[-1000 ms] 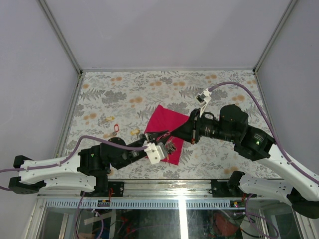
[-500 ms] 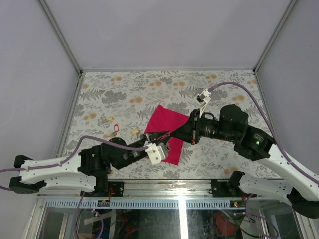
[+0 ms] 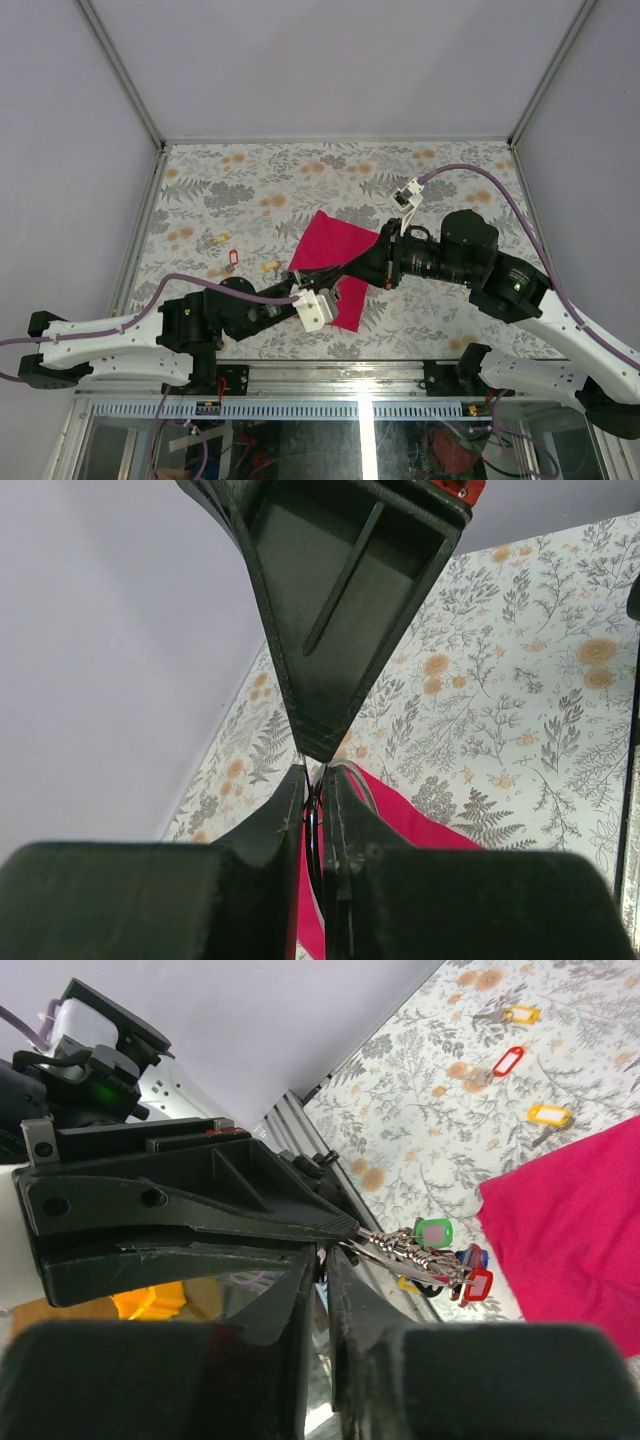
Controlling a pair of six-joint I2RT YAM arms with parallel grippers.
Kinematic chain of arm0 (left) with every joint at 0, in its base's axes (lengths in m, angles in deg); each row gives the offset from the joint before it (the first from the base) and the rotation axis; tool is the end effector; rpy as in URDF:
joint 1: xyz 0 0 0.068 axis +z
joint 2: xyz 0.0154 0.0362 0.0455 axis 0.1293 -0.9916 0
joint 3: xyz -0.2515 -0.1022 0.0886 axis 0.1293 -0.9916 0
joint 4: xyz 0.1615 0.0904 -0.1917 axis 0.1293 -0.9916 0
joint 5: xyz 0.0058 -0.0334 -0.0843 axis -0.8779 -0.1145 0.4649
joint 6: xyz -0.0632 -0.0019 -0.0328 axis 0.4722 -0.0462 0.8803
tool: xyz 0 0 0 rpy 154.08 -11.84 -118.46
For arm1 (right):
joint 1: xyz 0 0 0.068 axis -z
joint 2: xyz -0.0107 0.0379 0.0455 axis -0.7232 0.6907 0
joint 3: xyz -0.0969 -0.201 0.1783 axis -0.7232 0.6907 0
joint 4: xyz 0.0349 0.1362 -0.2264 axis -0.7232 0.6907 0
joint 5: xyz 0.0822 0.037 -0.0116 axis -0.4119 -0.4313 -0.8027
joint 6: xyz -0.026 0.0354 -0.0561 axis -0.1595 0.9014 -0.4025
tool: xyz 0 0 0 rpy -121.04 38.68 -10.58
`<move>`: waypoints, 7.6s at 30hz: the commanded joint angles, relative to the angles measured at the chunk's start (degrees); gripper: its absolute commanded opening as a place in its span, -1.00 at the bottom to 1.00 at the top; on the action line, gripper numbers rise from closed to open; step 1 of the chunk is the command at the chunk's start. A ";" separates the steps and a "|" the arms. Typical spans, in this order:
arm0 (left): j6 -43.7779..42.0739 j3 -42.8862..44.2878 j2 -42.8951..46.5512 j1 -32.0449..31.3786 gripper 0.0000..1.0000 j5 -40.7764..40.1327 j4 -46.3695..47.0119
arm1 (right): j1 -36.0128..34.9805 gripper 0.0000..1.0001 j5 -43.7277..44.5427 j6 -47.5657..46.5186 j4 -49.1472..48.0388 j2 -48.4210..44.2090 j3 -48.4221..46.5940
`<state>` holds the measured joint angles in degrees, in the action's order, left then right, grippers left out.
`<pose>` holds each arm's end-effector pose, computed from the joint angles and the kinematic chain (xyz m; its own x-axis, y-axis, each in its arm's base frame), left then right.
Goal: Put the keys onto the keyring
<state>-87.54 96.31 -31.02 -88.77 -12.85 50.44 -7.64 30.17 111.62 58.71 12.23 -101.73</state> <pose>0.0513 -0.2105 0.3963 0.4994 0.2918 -0.8158 0.7317 0.3621 0.5775 0.1076 0.1778 0.4402 -0.6039 0.1221 -0.7876 -0.7313 0.3082 0.6085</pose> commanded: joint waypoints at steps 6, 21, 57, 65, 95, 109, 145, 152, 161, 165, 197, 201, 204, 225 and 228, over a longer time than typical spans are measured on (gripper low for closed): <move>0.75 1.92 0.52 0.07 -1.00 -0.27 0.82 | -0.09 -0.25 7.13 -2.77 -3.07 -4.95 -2.71; -0.73 3.87 -1.26 0.06 -1.00 -0.31 -4.34 | -0.06 -0.19 6.28 -6.98 3.29 -1.75 -4.23; -0.72 11.06 3.22 0.00 -1.00 -16.06 -23.73 | 11.77 -0.14 -5.26 -4.67 -21.50 46.22 -5.69; -0.29 11.95 2.89 0.11 -1.00 -16.70 -24.55 | 8.96 -0.16 -8.00 -4.82 -23.67 62.00 -16.79; 0.01 10.87 2.12 0.13 -1.00 -18.00 -25.18 | 6.58 -0.16 -5.93 -20.68 -5.30 80.83 -37.17; -0.18 10.52 2.06 0.11 -1.00 -18.77 -25.28 | 7.23 -0.09 -5.82 -19.41 -2.46 84.51 -41.00; -1.54 9.30 1.98 0.13 -1.00 -20.43 -24.48 | 7.90 -1.00 -9.24 -19.91 -7.79 80.74 -38.33; -1.25 9.51 2.19 0.17 -1.00 -19.92 -24.30 | 7.90 -1.00 -5.89 -22.42 -14.52 70.03 -29.93; -1.03 10.74 2.76 0.15 -1.00 -17.30 -24.14 | 8.14 -1.00 1.93 -28.12 -26.37 47.48 -8.61; -2.56 11.41 1.79 0.15 -1.00 -15.69 -24.12 | 8.51 -1.00 4.18 -31.51 -27.59 35.34 -0.79; -5.18 18.33 -4.56 0.16 -1.00 9.31 -22.28 | 8.59 -1.00 -25.21 -44.27 14.58 6.58 -13.05; -5.02 18.43 -4.82 0.17 -1.00 10.86 -22.65 | 8.52 -1.00 -27.69 -45.63 13.92 7.94 -13.54; -4.91 18.48 -4.90 0.13 -1.00 11.11 -22.91 | 8.52 -1.00 -28.57 -46.29 13.17 8.20 -13.55; -5.73 20.02 -5.77 0.11 -1.00 12.88 -25.79 | 8.52 -1.00 -36.39 -51.21 18.52 12.93 -18.28; -5.70 19.95 -5.83 0.15 -1.00 12.73 -25.94 | 8.52 -1.00 -36.53 -51.22 18.24 12.60 -18.20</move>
<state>-92.33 113.62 -37.10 -88.77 -0.35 22.61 0.69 -3.51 61.74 77.00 25.04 -117.27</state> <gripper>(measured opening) 0.065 0.009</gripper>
